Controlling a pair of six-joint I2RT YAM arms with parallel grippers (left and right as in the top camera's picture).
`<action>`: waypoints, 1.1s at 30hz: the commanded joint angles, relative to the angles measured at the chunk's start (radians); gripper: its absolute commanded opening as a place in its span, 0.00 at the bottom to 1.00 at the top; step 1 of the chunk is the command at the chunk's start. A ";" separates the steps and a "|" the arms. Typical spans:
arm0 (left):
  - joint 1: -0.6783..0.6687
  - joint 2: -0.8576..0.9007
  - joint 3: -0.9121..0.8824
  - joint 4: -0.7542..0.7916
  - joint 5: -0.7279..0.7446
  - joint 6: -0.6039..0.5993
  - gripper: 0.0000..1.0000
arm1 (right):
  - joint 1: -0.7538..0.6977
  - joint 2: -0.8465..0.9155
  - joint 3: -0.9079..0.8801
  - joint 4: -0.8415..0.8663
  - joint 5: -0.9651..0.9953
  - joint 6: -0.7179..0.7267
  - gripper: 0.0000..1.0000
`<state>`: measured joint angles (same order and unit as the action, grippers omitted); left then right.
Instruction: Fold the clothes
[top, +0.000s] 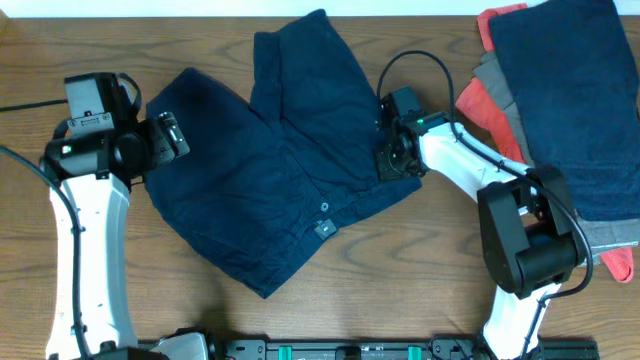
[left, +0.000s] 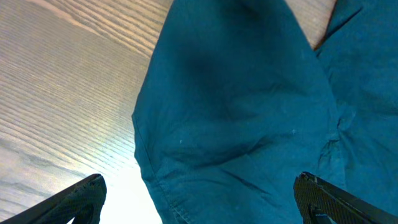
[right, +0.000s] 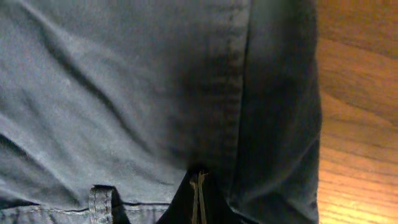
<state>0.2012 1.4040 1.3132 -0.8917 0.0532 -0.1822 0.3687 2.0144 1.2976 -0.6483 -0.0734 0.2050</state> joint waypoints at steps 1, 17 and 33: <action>-0.003 0.036 0.006 0.004 0.008 0.017 0.98 | -0.052 0.100 -0.017 0.019 0.043 0.003 0.01; -0.092 0.176 0.006 0.053 0.007 0.058 0.98 | -0.198 0.221 0.076 0.475 0.077 -0.026 0.02; -0.097 0.179 0.004 0.087 0.007 0.058 0.98 | -0.308 0.404 0.517 0.433 0.129 -0.014 0.04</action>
<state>0.1062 1.5753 1.3132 -0.8169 0.0540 -0.1333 0.0929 2.3985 1.7554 -0.2024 0.0422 0.1944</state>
